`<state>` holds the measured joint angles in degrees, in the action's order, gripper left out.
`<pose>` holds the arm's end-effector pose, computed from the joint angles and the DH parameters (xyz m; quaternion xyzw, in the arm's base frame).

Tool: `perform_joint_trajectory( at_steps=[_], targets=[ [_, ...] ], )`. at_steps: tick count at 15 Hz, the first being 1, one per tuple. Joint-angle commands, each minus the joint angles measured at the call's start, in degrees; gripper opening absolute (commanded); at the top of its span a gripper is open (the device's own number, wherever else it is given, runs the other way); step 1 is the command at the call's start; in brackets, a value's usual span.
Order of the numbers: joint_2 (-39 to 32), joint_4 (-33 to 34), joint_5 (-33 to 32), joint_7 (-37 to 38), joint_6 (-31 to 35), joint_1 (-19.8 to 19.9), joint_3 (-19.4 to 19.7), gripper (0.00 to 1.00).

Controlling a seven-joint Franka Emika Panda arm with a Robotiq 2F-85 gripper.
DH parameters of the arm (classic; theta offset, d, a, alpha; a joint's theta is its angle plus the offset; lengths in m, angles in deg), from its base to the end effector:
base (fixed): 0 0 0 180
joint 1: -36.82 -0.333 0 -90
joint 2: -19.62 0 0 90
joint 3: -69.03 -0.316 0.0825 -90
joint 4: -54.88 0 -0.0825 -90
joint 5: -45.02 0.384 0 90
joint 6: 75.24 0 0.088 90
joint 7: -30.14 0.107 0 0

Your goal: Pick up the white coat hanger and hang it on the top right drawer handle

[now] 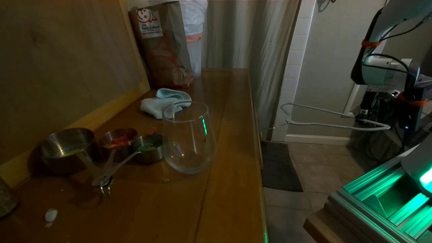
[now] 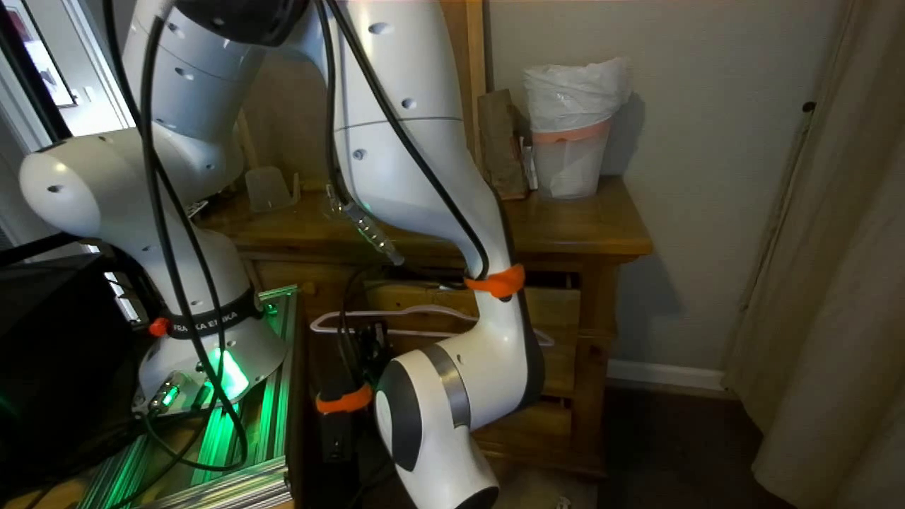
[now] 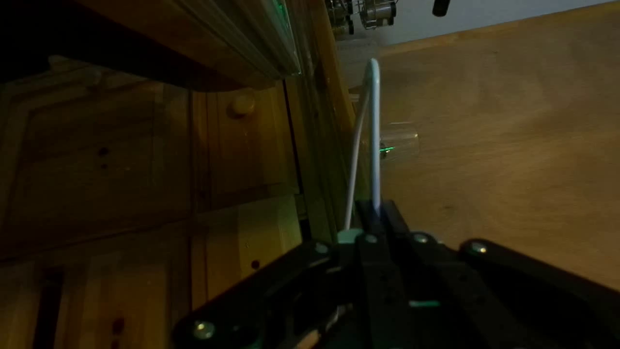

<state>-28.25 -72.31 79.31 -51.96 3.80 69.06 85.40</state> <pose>0.2341 -0.2131 0.0324 -0.7124 0.0128 0.1628 0.6825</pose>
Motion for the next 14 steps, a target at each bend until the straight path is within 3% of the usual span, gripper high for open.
perform_joint_trajectory(
  at_steps=[1,14],
  targets=[
    [-3.02,3.06,2.36,1.29,-0.46,1.34,-1.54,0.01],
    [-9.37,7.71,8.02,1.59,-0.62,1.71,-2.14,0.01]
  ],
)
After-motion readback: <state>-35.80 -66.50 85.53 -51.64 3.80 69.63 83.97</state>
